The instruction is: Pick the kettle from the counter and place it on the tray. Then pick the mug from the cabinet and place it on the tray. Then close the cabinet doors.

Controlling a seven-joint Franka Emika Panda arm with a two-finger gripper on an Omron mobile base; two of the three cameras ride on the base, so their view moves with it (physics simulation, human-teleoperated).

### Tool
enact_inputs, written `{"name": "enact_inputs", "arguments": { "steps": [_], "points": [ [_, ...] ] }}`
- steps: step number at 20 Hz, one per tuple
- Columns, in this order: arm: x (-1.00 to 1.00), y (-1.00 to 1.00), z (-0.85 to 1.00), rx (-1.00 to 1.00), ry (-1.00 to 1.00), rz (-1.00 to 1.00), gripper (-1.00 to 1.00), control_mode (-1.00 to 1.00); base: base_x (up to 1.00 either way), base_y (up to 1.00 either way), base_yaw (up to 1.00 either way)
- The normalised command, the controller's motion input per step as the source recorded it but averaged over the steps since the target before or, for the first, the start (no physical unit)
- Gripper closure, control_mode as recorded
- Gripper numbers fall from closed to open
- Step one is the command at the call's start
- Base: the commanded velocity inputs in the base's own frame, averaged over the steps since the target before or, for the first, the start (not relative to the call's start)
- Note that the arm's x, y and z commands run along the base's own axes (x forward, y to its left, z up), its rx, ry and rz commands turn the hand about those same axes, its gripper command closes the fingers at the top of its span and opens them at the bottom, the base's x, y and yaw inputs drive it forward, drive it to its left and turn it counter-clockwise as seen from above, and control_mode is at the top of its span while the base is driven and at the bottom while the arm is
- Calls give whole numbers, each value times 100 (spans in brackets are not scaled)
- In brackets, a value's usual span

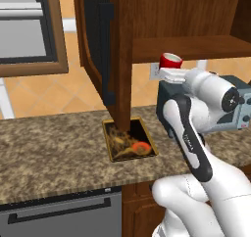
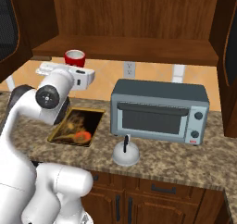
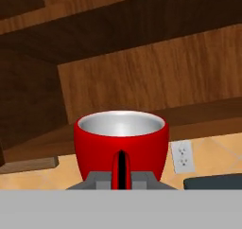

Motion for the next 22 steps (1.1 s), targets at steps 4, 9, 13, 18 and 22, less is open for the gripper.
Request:
{"name": "enact_inputs", "arguments": {
  "steps": [4,9,13,18,22],
  "points": [
    [-85,22,-39,0,15,-20,100,-100,0,0,0],
    [-63,4,-64,0,13,-3,100,-100,0,0,0],
    [-10,23,-41,0,11,-8,100,-100,0,0,0],
    [13,38,-33,0,6,-4,100,-100,0,0,0],
    [27,18,-38,1,0,0,100,-100,0,0,0]
  ]
}}
